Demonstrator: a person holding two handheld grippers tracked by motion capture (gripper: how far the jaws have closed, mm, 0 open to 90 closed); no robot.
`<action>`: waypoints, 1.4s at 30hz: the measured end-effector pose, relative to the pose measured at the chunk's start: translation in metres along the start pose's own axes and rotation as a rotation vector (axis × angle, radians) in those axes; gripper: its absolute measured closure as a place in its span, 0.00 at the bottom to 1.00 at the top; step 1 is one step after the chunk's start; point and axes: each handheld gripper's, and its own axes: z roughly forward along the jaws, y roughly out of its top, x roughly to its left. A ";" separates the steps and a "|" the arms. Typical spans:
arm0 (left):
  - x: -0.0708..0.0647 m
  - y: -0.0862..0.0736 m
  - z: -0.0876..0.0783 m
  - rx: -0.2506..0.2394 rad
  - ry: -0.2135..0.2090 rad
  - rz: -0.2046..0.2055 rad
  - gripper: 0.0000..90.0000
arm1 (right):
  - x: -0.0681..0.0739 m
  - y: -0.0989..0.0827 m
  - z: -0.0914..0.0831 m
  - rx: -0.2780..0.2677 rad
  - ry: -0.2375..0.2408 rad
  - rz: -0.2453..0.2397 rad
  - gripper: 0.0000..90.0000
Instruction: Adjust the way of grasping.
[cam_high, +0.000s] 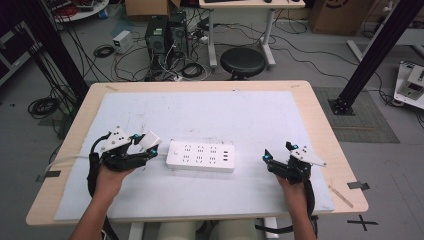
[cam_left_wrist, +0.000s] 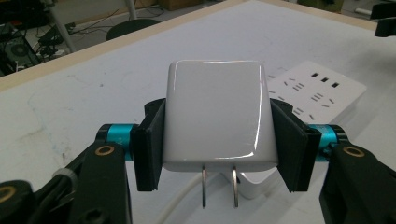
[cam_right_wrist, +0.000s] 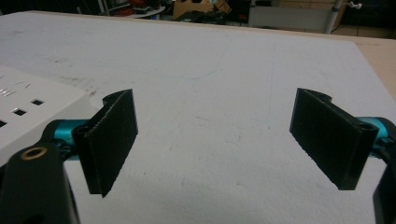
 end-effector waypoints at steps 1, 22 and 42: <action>-0.004 0.002 -0.001 -0.004 -0.003 0.005 0.47 | 0.000 0.000 0.000 -0.004 0.001 -0.002 0.17; -0.022 0.006 -0.007 -0.003 -0.053 0.065 0.47 | 0.001 0.000 -0.001 -0.005 0.089 -0.055 0.17; -0.048 0.014 0.012 0.025 -0.181 0.166 0.47 | 0.015 0.011 -0.006 0.083 0.383 -0.006 0.18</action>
